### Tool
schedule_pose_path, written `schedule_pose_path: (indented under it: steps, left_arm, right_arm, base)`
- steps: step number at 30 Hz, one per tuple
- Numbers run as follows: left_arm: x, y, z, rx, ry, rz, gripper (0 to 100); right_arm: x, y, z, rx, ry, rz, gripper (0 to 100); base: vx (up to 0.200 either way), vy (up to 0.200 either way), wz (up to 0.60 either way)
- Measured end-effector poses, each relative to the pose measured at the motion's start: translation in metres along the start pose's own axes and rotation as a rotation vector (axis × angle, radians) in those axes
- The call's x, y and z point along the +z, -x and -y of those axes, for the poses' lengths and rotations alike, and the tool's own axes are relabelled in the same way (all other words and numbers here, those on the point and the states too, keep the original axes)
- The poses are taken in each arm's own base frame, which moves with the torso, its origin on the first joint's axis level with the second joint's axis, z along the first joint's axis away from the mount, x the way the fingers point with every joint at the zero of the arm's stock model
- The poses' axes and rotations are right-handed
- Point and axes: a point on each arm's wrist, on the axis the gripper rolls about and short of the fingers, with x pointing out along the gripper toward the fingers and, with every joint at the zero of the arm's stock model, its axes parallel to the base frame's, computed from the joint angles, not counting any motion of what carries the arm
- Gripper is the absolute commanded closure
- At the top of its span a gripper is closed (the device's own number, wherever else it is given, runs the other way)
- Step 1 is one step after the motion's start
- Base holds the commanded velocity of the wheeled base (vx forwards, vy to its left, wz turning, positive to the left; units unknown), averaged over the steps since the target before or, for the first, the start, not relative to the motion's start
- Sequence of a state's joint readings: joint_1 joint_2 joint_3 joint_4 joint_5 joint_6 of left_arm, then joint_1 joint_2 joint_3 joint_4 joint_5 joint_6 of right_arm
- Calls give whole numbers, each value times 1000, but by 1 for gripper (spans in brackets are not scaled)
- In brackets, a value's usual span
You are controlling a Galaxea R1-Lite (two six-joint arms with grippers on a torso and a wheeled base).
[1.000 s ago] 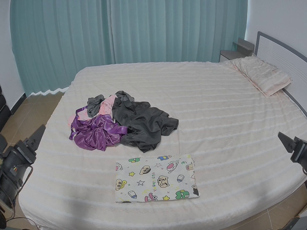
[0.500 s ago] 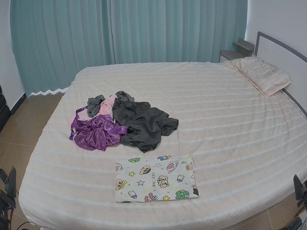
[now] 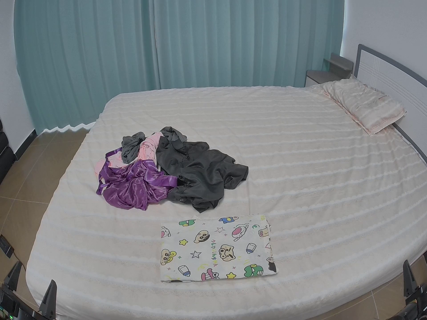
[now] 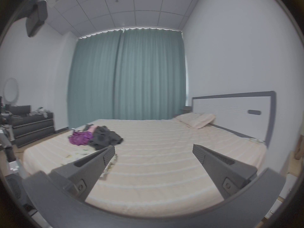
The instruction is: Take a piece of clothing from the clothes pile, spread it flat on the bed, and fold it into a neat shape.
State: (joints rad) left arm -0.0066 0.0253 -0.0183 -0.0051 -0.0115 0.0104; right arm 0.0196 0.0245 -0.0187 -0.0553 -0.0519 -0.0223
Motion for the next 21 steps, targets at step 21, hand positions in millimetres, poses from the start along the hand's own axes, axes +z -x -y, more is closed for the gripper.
schedule_pose_path:
  steps: [21]
  left_arm:
    - [-1, 1, 0, 13, 4, 10, 0]
  right_arm:
    - [-6, 1, -2, 54, 14, -43, 0]
  base:
    - [0, 0, 0]
